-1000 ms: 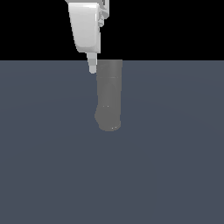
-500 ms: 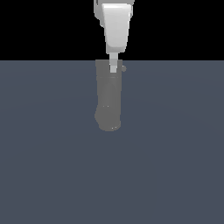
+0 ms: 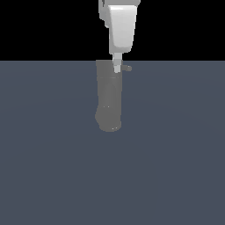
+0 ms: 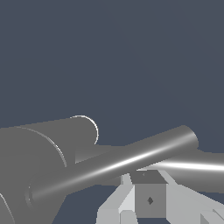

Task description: Turn on the faucet by rotating a designated handle.

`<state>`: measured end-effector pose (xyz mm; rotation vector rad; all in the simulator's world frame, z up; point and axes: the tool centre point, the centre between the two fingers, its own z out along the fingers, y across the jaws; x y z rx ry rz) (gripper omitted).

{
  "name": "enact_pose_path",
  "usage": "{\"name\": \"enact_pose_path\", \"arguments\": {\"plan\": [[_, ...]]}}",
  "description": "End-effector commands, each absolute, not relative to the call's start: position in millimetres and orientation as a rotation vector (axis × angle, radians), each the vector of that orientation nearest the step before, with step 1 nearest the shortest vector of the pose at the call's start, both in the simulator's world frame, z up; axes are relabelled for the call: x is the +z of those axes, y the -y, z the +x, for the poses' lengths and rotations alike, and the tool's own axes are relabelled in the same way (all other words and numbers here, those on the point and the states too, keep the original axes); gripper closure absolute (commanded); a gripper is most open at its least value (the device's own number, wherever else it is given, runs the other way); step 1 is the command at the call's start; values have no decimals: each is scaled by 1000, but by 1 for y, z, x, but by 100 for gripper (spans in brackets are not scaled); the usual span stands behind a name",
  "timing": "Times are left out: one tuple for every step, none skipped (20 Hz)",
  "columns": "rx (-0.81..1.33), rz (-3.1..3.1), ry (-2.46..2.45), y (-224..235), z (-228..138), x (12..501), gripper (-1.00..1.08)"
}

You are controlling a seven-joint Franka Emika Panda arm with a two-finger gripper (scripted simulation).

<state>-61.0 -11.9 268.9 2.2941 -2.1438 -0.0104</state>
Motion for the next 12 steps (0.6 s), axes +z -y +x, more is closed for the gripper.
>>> {"name": "enact_pose_path", "arguments": {"plan": [[-3,2267,2176,30,-54,269,108],[-2,2266,2178,33,-53,269,108],[-2,2264,2179,35,-51,269,108],[-2,2263,2180,37,-49,269,108],[-2,2262,2181,39,-48,269,108],[-2,2261,2182,41,-46,269,108],[-2,2260,2184,43,-44,269,108],[-2,2259,2185,45,-43,269,108],[-2,2257,2186,47,-41,269,108],[-2,2256,2187,49,-39,269,108],[-2,2255,2188,51,-38,269,108],[-1,2254,2190,53,-36,269,108]]}}
